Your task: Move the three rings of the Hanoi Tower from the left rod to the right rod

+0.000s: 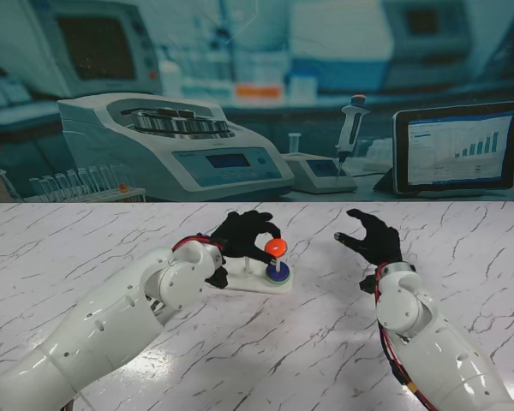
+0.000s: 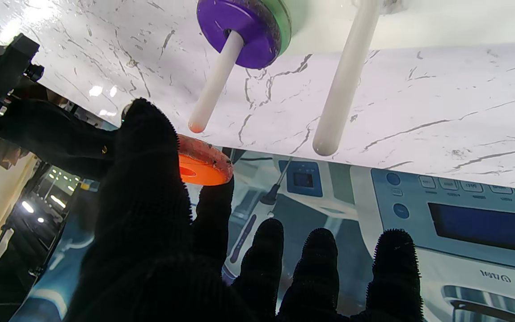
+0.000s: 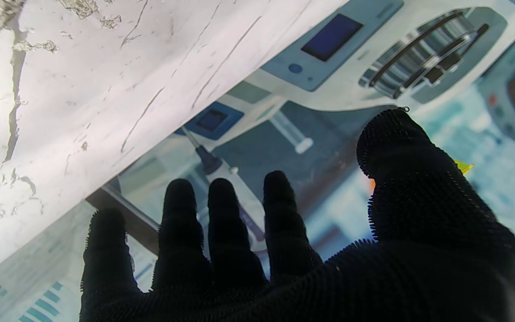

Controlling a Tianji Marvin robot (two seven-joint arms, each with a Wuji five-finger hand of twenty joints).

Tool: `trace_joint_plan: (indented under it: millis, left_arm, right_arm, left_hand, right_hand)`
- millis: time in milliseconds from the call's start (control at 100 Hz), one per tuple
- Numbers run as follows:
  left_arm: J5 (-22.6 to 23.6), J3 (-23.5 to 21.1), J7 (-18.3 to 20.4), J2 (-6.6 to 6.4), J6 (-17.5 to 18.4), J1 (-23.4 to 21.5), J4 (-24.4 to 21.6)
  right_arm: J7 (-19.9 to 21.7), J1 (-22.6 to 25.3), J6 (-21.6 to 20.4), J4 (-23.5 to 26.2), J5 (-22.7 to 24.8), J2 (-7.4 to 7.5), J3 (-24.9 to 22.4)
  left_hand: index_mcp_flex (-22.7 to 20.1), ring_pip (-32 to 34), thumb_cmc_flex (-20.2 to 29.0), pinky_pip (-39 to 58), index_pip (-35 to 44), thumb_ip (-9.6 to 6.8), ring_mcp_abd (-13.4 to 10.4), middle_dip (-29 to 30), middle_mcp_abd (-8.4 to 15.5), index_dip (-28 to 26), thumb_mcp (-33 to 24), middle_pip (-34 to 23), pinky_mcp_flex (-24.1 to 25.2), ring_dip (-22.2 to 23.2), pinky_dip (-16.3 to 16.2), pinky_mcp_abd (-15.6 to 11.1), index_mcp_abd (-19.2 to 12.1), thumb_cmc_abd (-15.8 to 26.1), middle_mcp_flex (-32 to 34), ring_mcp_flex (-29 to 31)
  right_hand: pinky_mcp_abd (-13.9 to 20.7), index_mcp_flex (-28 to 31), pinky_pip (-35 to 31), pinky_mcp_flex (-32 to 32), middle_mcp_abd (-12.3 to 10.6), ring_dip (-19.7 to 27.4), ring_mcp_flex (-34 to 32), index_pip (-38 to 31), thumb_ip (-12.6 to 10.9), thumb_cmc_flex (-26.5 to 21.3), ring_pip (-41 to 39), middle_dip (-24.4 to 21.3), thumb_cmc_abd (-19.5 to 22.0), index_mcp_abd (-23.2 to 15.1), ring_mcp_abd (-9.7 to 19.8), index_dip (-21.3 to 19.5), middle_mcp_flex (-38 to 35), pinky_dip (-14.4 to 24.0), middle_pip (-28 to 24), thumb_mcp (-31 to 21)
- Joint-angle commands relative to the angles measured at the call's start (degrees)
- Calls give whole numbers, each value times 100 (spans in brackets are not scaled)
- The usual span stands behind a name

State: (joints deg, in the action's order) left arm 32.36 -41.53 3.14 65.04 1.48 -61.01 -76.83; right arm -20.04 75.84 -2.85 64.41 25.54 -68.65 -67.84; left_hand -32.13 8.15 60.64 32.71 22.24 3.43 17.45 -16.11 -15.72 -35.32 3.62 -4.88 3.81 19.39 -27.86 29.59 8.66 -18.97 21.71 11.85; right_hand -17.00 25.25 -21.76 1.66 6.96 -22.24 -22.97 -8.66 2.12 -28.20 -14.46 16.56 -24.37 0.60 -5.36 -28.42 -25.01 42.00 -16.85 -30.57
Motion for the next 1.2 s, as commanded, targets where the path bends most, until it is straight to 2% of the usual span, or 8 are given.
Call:
trace_joint_plan:
  millis: [0, 730, 1190]
  left_arm:
    - [-49, 40, 89, 48, 152, 22, 42]
    - [-43, 210, 168, 57, 90, 167, 173]
    - [15, 353, 201, 64, 58, 292, 262]
  right_arm:
    - [-24, 46, -8, 10, -3, -45, 14]
    - [-36, 23, -18, -36, -18, -52, 30]
    - [-41, 16, -12, -48, -25, -55, 31]
  left_hand:
    - [-455, -42, 390, 194, 654, 8, -27, -46, 110, -124, -243, 26, 14, 41, -69, 147, -387, 213, 35, 31]
    - [-452, -48, 385, 193, 682, 11, -39, -48, 131, -116, -237, 22, 11, 39, -71, 137, -387, 204, 46, 31]
    - [-450, -45, 389, 198, 690, 5, -22, -52, 122, -114, -246, 20, 11, 43, -77, 147, -378, 199, 45, 27]
  right_hand:
    - [91, 87, -35, -39, -67, -34, -26, -58, -143, -39, 74, -21, 80, -76, 71, 72, -56, 61, -4, 72]
    - [35, 81, -15, -83, 26, 0, 19, -77, -146, -49, 108, -40, 15, -22, -33, 64, -39, 57, -9, 51]
    - [101, 55, -26, -54, -60, -22, -18, -43, -142, -47, 99, -33, 91, -61, 69, 76, -38, 57, 22, 74]
